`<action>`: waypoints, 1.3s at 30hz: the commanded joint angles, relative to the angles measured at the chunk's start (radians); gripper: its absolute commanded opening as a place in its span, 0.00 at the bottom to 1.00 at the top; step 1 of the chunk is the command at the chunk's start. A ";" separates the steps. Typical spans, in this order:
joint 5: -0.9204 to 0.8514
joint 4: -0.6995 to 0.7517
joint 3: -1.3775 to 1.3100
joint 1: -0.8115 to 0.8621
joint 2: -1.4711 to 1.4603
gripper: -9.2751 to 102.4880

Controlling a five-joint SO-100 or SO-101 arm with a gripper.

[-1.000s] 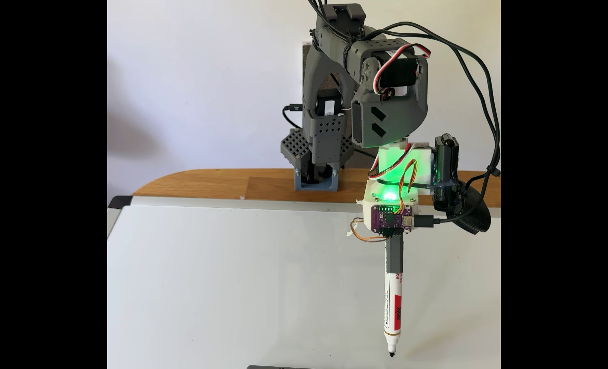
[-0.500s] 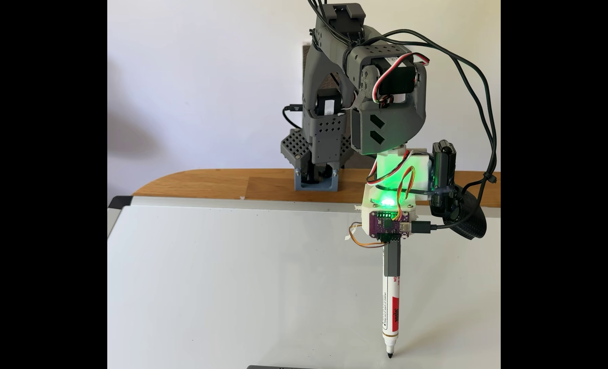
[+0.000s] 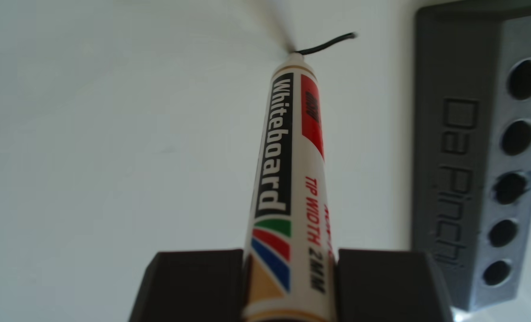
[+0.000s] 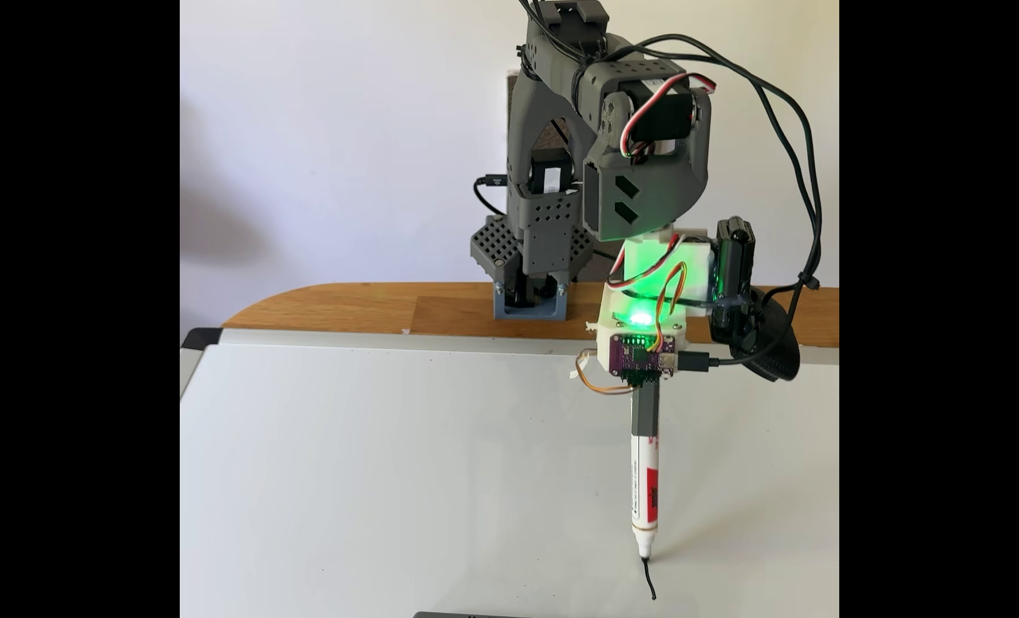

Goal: Draw a face

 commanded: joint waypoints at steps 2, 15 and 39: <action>0.003 0.034 -0.002 -0.002 0.086 0.08; -0.072 -0.069 -0.031 0.144 0.225 0.08; -0.146 -0.172 0.032 0.305 0.049 0.08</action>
